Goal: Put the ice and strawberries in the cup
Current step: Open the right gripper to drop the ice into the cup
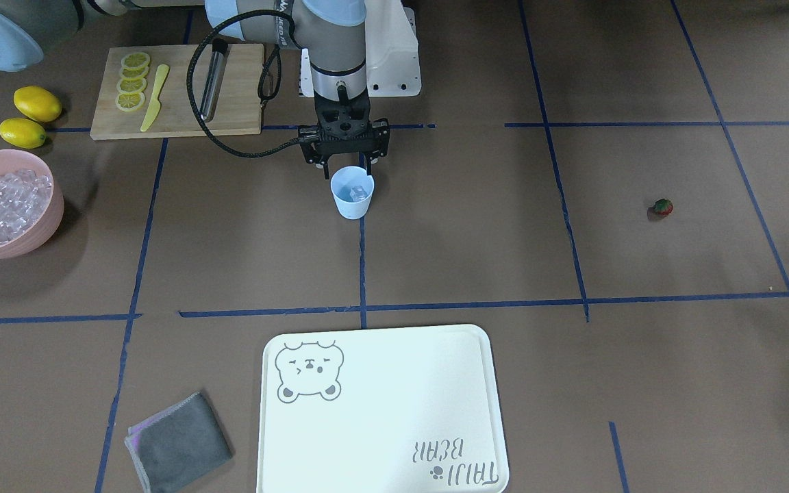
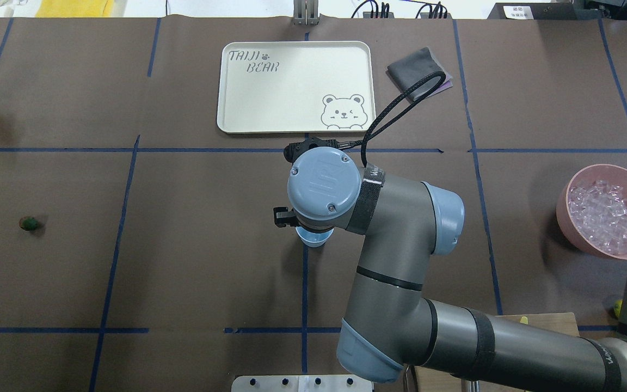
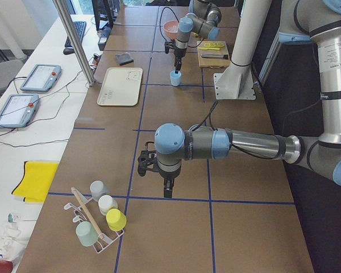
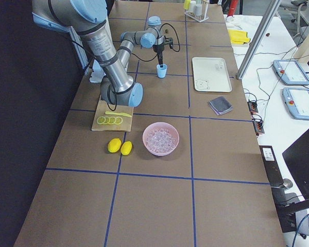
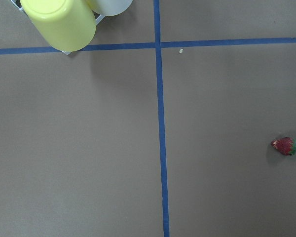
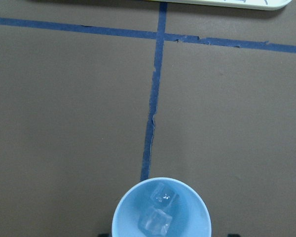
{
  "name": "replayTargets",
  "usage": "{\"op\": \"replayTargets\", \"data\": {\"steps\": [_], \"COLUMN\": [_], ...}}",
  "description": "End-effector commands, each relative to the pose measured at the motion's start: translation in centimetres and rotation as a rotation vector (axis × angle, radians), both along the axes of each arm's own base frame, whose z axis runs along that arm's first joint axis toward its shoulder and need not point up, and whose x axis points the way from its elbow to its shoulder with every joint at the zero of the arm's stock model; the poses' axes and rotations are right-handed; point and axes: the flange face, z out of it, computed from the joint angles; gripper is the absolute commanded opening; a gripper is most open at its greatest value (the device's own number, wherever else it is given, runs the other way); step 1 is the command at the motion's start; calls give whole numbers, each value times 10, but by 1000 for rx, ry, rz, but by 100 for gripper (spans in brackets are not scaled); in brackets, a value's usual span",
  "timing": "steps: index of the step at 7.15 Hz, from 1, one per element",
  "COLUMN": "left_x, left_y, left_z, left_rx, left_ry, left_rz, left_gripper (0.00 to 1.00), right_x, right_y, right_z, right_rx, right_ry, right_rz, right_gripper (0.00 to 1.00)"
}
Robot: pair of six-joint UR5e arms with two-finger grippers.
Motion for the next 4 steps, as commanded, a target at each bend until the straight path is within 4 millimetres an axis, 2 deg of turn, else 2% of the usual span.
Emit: {"op": "replayTargets", "data": {"steps": [1, 2, 3, 4], "left_x": [0, 0, 1, 1], "left_y": [0, 0, 0, 0], "left_z": [-1, 0, 0, 0], "left_rx": [1, 0, 2, 2], "left_ry": [0, 0, 1, 1], "left_rz": [0, 0, 1, 2], "left_gripper": [100, 100, 100, 100], "right_x": [8, 15, 35, 76], "right_y": [-9, -17, -21, -20], "right_z": [1, 3, 15, 40], "right_rx": [7, 2, 18, 72], "right_ry": [1, 3, 7, 16], "right_rz": [-2, 6, -24, -60], "right_gripper": [99, 99, 99, 99]}}
